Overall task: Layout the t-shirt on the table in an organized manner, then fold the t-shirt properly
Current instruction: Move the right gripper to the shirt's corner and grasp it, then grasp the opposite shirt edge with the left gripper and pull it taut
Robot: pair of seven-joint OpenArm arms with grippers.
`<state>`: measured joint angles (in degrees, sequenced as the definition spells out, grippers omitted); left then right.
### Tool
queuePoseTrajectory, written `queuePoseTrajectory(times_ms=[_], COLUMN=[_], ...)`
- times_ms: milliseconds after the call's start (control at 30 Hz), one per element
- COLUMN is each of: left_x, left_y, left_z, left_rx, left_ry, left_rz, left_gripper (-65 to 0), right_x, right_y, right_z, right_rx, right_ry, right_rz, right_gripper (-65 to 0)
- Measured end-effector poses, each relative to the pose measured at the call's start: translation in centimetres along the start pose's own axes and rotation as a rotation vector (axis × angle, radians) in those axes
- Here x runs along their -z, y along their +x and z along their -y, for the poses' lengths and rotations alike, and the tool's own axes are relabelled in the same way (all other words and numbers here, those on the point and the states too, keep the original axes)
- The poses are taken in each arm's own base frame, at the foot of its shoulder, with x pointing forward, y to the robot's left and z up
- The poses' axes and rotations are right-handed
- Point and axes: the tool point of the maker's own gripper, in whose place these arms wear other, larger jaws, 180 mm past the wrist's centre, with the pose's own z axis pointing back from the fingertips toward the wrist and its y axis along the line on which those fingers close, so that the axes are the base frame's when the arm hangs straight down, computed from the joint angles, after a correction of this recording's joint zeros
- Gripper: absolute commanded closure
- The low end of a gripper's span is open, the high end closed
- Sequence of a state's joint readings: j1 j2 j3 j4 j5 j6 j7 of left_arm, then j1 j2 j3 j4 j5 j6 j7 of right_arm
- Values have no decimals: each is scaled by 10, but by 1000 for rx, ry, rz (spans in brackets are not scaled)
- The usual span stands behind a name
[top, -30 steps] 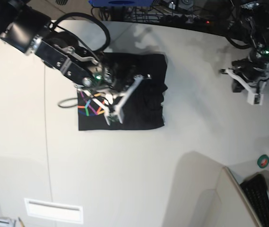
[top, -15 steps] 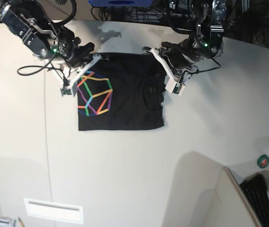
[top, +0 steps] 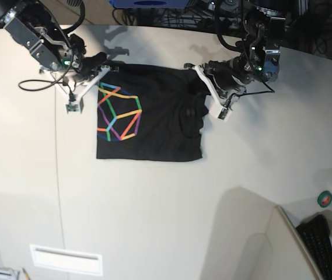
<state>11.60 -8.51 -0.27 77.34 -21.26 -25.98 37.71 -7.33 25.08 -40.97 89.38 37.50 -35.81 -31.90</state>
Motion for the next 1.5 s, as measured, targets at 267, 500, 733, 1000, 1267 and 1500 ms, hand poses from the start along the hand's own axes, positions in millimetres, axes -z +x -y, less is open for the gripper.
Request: queuePoseTrajectory(times_ms=[267,500,733,1000,1267,1500], left_x=[-3,-3,-3,-12,-26,-59], left_y=[-1,-1,-2,1,-3,55], left_z=[-6,-6,-10,-20,-30,-1], left_rx=[6,6,8,50,104,218], left_ry=[16,16,15,31,109,108], left_rz=[0,0,-5,-16,-77,30], left_gripper=[0,0,0,0,0,0], right_x=[-49,-13,7,10,6,-44], right_y=[37,10,-4,6,11,29], right_z=[-60,-72,-48,-16,-7,-54], right_rx=[11,-8,-39,-69,-71,-66], right_ry=[194,155,95,42,5,177], right_rz=[142,36,0,17,26,113], right_gripper=[0,0,0,0,0,0])
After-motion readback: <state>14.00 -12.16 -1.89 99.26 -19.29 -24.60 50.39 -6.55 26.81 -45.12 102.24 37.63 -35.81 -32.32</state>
